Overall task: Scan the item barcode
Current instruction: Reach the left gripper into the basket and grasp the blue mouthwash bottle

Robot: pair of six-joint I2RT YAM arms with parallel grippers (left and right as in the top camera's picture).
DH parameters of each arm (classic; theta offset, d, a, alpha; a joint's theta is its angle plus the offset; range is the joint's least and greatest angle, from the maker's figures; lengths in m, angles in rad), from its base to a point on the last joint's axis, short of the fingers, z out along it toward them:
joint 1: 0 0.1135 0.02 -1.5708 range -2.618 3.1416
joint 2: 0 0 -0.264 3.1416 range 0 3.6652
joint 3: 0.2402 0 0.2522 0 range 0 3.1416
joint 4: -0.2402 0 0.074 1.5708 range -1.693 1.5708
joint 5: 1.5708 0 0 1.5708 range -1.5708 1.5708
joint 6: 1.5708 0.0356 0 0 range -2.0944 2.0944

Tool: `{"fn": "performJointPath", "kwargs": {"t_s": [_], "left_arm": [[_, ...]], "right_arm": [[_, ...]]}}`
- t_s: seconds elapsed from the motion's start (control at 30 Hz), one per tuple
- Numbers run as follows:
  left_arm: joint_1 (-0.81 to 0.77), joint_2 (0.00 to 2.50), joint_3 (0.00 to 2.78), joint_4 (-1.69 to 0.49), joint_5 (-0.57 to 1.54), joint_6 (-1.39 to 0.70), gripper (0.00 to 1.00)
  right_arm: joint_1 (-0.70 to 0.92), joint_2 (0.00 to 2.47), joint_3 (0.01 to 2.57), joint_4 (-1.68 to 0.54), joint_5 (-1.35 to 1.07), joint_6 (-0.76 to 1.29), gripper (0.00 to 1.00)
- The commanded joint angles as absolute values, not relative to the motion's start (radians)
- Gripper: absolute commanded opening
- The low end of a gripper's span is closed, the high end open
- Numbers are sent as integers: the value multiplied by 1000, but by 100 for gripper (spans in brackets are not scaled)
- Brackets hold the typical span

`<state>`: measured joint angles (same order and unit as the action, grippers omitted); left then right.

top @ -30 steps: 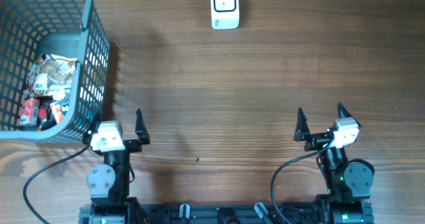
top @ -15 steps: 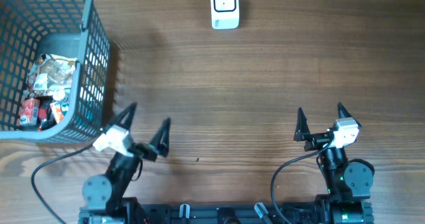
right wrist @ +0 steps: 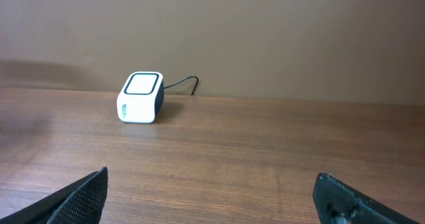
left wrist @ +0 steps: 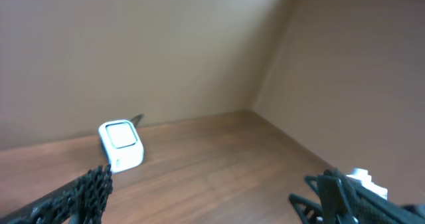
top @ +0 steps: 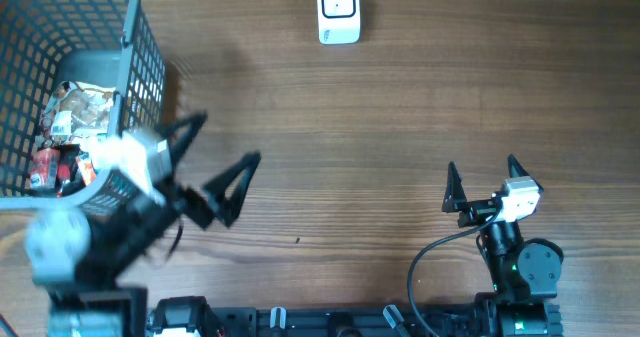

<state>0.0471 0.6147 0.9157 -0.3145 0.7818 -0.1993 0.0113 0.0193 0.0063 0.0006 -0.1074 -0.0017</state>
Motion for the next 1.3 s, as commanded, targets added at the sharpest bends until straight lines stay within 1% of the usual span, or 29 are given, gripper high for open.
{"fn": "performJointPath", "kwargs": {"t_s": [0.0,0.03,0.07,0.1,0.2,0.27,0.33,0.37,0.43,0.47,0.5,0.57,0.6,0.67,0.77,1.03,1.1,1.17,1.27], "left_arm": [[59,765,1062,-254,915,-89,100],[73,801,1108,-257,901,-91,100],[92,844,1173,-305,854,-120,100],[117,904,1266,-404,787,-146,100],[192,1184,1705,-875,513,-94,100],[207,1324,1927,-1053,391,-4,100],[222,1410,2049,-1133,269,56,100],[233,1420,2056,-1122,208,68,100],[294,1434,2056,-1101,-59,-72,100],[331,1442,2056,-1103,-121,-93,100],[412,1456,2056,-1108,-173,-121,100],[508,1467,2056,-1112,-170,-151,100],[548,1468,2056,-1112,-154,-200,100],[579,1472,2055,-1115,-79,-281,100],[578,1505,2041,-1170,-8,-285,100],[578,1774,2014,-1409,14,-292,100],[578,1808,2013,-1445,49,-285,100],[578,1824,2013,-1466,97,-235,100],[578,1828,2013,-1535,97,-236,100]], "right_arm": [[7,14,6,3,-104,2,100],[7,14,6,3,-104,3,100],[7,14,6,3,-104,3,100],[7,14,6,3,-104,3,100],[7,14,6,3,-104,2,100],[7,14,6,3,-104,2,100],[7,14,6,3,-104,2,100],[7,14,6,3,-104,3,100],[7,14,6,3,-104,3,100],[7,14,6,3,-104,2,100],[7,14,6,3,-104,2,100],[7,14,6,3,-104,3,100],[7,14,6,3,-104,2,100],[7,14,6,3,-104,3,100],[7,14,6,3,-104,3,100],[7,14,6,3,-104,2,100],[7,14,6,3,-104,3,100],[7,14,6,3,-104,2,100],[7,14,6,3,-104,3,100]]}}
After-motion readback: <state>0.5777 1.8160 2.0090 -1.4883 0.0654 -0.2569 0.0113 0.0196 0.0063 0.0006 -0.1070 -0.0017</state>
